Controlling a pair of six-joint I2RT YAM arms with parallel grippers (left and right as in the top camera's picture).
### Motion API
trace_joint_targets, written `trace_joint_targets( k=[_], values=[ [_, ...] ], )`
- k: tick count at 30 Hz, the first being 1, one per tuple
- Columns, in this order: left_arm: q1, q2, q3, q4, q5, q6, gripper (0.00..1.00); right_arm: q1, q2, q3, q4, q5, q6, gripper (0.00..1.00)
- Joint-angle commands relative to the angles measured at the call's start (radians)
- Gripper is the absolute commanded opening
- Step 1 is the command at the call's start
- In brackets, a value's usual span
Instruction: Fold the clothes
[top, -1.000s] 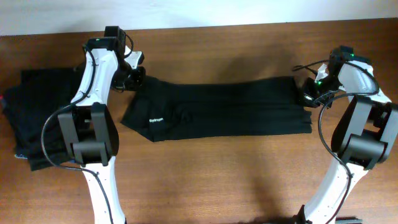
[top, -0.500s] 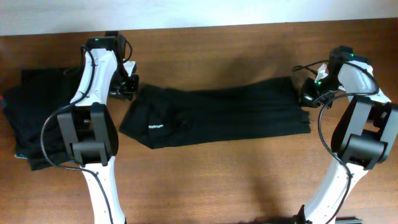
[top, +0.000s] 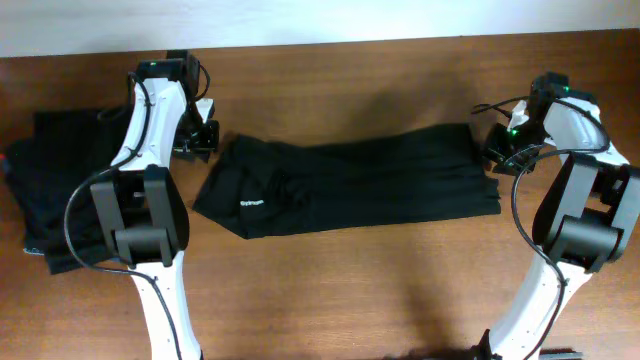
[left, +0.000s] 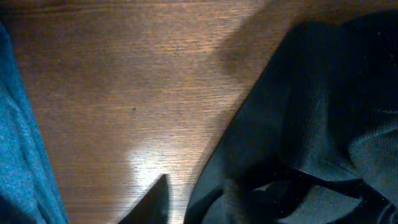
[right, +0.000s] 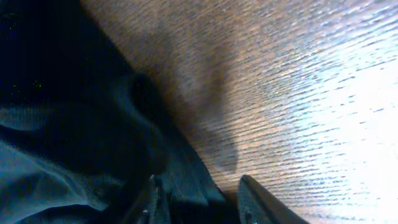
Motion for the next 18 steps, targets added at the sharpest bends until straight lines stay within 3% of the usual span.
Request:
trace_joint_targets(
  k=[1, 8, 13, 18],
  values=[
    [0.006, -0.041, 0.019, -0.023, 0.071, -0.004, 0.40, -0.003, -0.018, -0.007, 0.003, 0.012, 0.000, 0.50],
    [0.006, -0.040, 0.002, -0.022, 0.138, -0.004, 0.50, -0.003, -0.018, -0.007, -0.002, 0.012, 0.000, 0.52],
    [0.006, -0.040, -0.036, 0.040, 0.328, 0.065, 0.51, -0.003, -0.018, -0.007, -0.001, 0.013, 0.000, 0.52],
    [0.006, -0.039, -0.062, 0.078, 0.338, 0.065, 0.56, -0.003, -0.018, -0.007, -0.005, 0.013, 0.000, 0.53]
  ],
)
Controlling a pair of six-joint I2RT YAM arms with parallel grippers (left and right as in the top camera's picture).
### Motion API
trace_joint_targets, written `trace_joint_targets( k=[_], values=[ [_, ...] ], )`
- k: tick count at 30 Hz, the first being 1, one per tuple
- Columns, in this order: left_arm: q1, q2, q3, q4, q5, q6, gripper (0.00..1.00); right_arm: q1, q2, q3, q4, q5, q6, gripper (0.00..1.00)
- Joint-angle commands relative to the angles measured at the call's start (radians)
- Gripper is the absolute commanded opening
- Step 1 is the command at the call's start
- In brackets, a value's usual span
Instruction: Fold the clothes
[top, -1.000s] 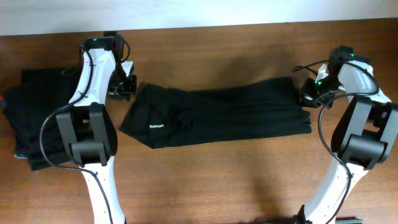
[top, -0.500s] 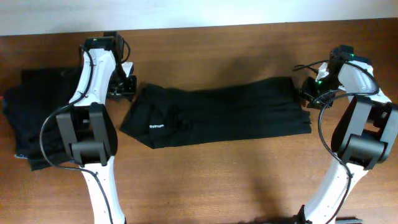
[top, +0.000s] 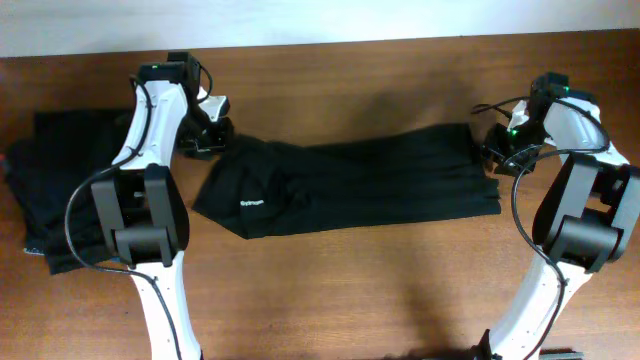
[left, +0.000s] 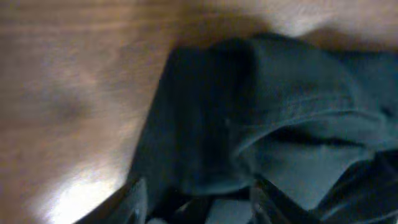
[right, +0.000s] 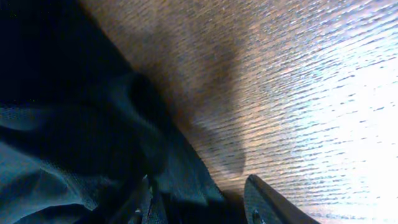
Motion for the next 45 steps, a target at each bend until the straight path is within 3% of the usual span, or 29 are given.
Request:
trace_joint_targets(
  k=[1, 10, 17, 21, 24, 26, 27, 31, 35, 41, 45],
  values=[
    [0.006, -0.038, -0.035, 0.015, 0.058, 0.028, 0.57, -0.003, -0.018, -0.007, -0.003, 0.013, 0.000, 0.53],
    [0.005, -0.038, -0.220, 0.156, 0.046, 0.031, 0.62, -0.003, -0.018, -0.007, -0.012, 0.012, 0.000, 0.53],
    [0.005, -0.038, -0.245, 0.134, -0.016, 0.035, 0.59, -0.003, -0.018, -0.007, -0.015, 0.012, 0.000, 0.53],
    [-0.002, -0.038, -0.246, 0.115, 0.039, 0.035, 0.42, -0.003, -0.018, -0.007, -0.015, 0.012, 0.000, 0.54],
    [-0.014, -0.038, -0.246, 0.116, 0.114, 0.035, 0.22, -0.003, -0.018, -0.007, -0.015, 0.013, 0.000, 0.54],
    [-0.014, -0.038, -0.245, 0.118, 0.154, 0.035, 0.16, -0.003, -0.018, -0.007, -0.015, 0.013, 0.000, 0.54],
    [-0.014, -0.038, -0.246, 0.118, 0.172, 0.035, 0.08, -0.003, -0.018, -0.007, -0.015, 0.012, 0.000, 0.54],
    [-0.014, -0.038, -0.245, 0.118, 0.179, 0.035, 0.01, -0.003, -0.018, -0.007, -0.015, 0.013, 0.000, 0.54],
    [-0.014, -0.038, -0.245, 0.114, 0.300, 0.117, 0.00, -0.003, -0.018, -0.007, -0.015, 0.013, 0.000, 0.54],
    [0.000, -0.044, -0.241, 0.109, 0.256, 0.125, 0.02, -0.003, -0.018, -0.007, -0.016, 0.014, 0.000, 0.54],
    [0.034, -0.089, -0.212, 0.108, 0.255, 0.146, 0.20, -0.003, -0.018, -0.007, -0.016, 0.016, 0.000, 0.54]
  ],
)
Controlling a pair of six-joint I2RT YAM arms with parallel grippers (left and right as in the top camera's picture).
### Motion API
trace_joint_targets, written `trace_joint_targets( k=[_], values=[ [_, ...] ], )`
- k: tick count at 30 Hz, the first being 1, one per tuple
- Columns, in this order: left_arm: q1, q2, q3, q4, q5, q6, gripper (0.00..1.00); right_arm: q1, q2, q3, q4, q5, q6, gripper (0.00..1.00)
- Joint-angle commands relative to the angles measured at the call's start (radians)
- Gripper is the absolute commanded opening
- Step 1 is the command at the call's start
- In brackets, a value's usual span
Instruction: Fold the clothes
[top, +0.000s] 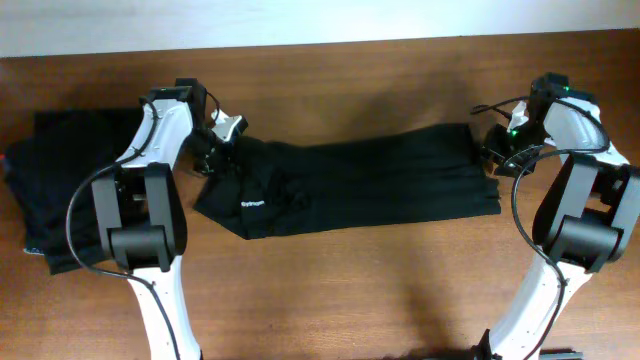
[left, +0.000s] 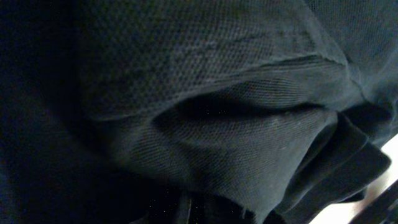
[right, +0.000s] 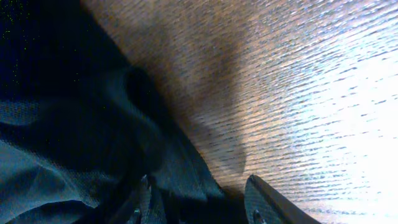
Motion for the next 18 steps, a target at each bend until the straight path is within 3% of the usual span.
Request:
trace_joint_targets(
  k=[1, 4, 5, 6, 9, 10, 13, 18],
  values=[
    [0.042, -0.057, 0.037, -0.005, 0.017, 0.035, 0.24, -0.003, -0.018, -0.007, -0.005, 0.016, 0.000, 0.54],
    [0.075, -0.099, 0.067, -0.005, 0.014, 0.035, 0.36, -0.003, -0.018, -0.007, -0.007, 0.016, 0.000, 0.54],
    [0.086, -0.120, 0.068, -0.009, 0.000, 0.028, 0.48, -0.003, -0.018, -0.007, -0.007, 0.016, 0.000, 0.54],
    [0.091, -0.126, 0.068, -0.018, -0.002, 0.028, 0.68, -0.003, -0.018, -0.007, -0.007, 0.016, 0.000, 0.54],
    [0.097, -0.127, 0.067, -0.098, -0.027, 0.029, 0.85, -0.003, -0.018, -0.007, -0.007, 0.016, 0.000, 0.54],
    [0.097, -0.127, 0.064, -0.127, -0.114, 0.029, 0.97, -0.003, -0.018, -0.007, -0.007, 0.016, 0.000, 0.54],
    [0.097, -0.124, 0.051, -0.119, -0.224, 0.028, 0.99, -0.003, -0.018, -0.007, -0.007, 0.016, 0.000, 0.54],
    [0.102, -0.124, -0.042, 0.011, -0.220, 0.029, 0.99, -0.003, -0.018, -0.007, -0.014, 0.016, 0.000, 0.54]
  ],
)
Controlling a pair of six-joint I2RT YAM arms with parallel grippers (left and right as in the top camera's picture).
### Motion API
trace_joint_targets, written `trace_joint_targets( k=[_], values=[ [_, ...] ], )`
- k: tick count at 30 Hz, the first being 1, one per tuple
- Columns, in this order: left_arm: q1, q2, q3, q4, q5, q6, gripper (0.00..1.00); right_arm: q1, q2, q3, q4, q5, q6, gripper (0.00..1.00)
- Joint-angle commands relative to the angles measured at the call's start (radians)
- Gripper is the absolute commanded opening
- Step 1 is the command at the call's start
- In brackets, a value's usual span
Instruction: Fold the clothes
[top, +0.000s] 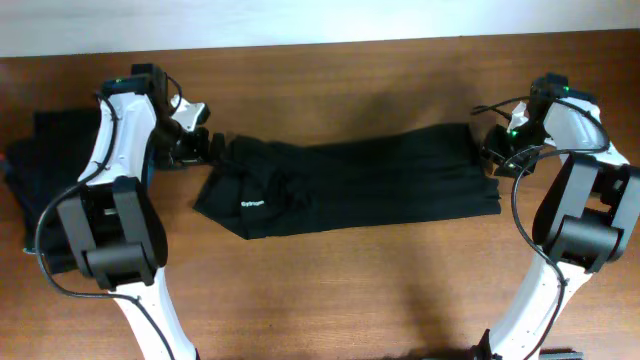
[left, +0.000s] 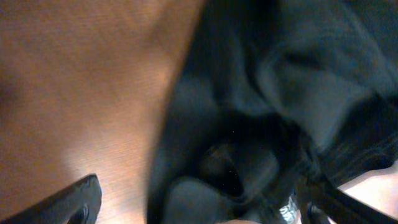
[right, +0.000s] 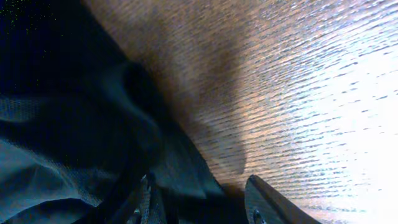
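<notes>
A long black garment (top: 360, 185) with a small white logo lies flat across the middle of the table. My left gripper (top: 200, 148) is at its upper left corner. In the left wrist view it (left: 199, 202) stands open, its fingers (left: 84, 198) wide apart with bunched black cloth (left: 261, 93) between them. At the garment's upper right corner is my right gripper (top: 497, 150). In the right wrist view this gripper (right: 202, 199) is open too, the cloth's edge (right: 93, 124) lying between its fingers.
A pile of dark clothes (top: 50, 180) lies at the far left edge, behind my left arm. The brown wooden table (top: 330, 290) stretches in front of the garment. A pale wall runs along the far side.
My left gripper was pressed into the cloth over the garment's left corner; now it sits slightly further left, wide open astride the cloth's edge with bare wood showing. The right gripper has not moved.
My left gripper first stood on bare wood just left of the garment, then reached its upper left corner, then was buried in the fabric, and now straddles the edge, open. The right gripper stayed at the upper right corner throughout, with the cloth's edge between its fingers.
</notes>
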Motion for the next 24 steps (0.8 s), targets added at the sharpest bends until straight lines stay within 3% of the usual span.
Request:
trace_joint_targets(
  k=[1, 13, 15, 18, 24],
  values=[
    [0.003, -0.011, -0.097, 0.076, -0.020, 0.010, 0.99, -0.003, -0.018, -0.007, -0.005, 0.016, 0.000, 0.54],
    [-0.008, -0.011, -0.335, 0.202, 0.242, 0.048, 0.98, -0.002, -0.018, -0.007, -0.009, 0.015, 0.000, 0.54],
    [-0.013, -0.011, -0.335, 0.204, 0.311, 0.066, 0.93, -0.003, -0.018, -0.007, -0.009, 0.015, 0.000, 0.54],
    [-0.016, -0.011, -0.335, 0.212, 0.383, 0.066, 0.74, -0.003, -0.018, -0.007, -0.012, 0.015, 0.000, 0.54],
    [-0.020, -0.011, -0.335, 0.234, 0.446, 0.066, 0.74, -0.003, -0.018, -0.007, -0.011, 0.016, 0.000, 0.54]
  ],
)
